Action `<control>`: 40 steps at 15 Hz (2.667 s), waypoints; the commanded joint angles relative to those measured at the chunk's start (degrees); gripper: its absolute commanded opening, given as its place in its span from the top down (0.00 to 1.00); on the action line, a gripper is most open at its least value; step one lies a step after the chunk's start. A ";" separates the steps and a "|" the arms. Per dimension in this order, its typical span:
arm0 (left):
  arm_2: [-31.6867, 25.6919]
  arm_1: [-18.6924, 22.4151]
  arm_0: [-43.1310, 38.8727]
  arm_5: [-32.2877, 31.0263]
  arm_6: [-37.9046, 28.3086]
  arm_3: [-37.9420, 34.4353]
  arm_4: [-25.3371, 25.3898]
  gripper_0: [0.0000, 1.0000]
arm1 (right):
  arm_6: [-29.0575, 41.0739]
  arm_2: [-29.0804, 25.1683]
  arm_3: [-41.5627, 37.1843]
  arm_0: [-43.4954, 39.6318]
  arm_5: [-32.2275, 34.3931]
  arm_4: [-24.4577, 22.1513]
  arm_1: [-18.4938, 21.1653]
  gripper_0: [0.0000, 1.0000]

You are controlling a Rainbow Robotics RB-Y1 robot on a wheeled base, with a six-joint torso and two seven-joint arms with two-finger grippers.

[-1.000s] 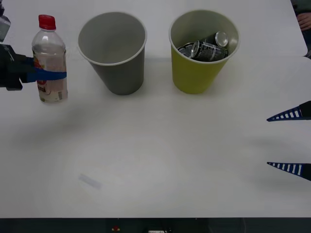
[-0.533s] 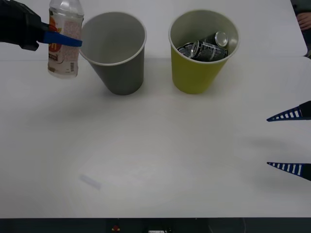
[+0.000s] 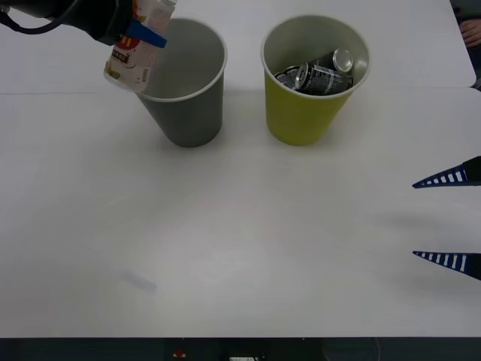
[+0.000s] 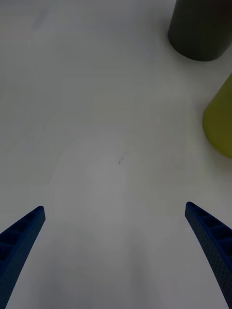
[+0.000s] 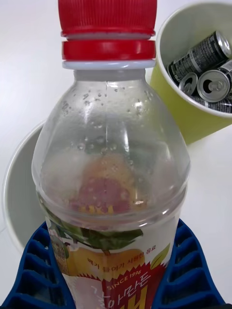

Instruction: Put the can into the green bin and the plastic bottle into the gray bin

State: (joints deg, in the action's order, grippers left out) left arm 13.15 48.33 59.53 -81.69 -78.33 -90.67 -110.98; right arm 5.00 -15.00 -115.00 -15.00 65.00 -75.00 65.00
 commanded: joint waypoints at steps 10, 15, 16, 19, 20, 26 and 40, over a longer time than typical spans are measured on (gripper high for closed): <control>4.52 -6.06 8.50 0.22 1.51 11.74 -6.09 0.72 | 0.00 0.00 0.00 0.00 0.00 0.00 0.00 0.00; 4.52 -5.97 8.32 0.22 5.47 11.74 -5.83 0.00 | 0.00 0.00 0.00 0.00 0.00 0.00 0.00 0.00; 4.43 -5.62 8.32 0.30 6.26 11.74 -5.30 0.00 | 0.00 0.00 0.00 0.00 0.00 0.00 0.00 0.00; 0.12 -4.39 4.98 0.57 9.86 10.34 -2.31 0.00 | 0.00 0.00 0.00 0.00 0.00 0.00 0.00 0.00; -1.20 -3.42 3.23 1.18 11.71 9.99 0.24 0.00 | 0.00 0.00 0.00 0.00 0.00 0.00 0.00 0.00; -10.07 2.56 -8.81 1.53 25.77 6.65 15.71 0.00 | 0.00 0.00 0.00 0.00 0.00 0.00 0.00 0.00; -18.60 16.36 -42.39 11.29 58.99 -8.82 38.29 0.00 | 0.00 0.00 0.00 0.00 0.00 0.00 0.00 0.00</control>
State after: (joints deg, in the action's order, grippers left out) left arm -5.21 64.11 19.14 -71.55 -20.76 -98.13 -73.37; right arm 5.00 -15.00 -115.00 -15.00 65.00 -75.00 65.00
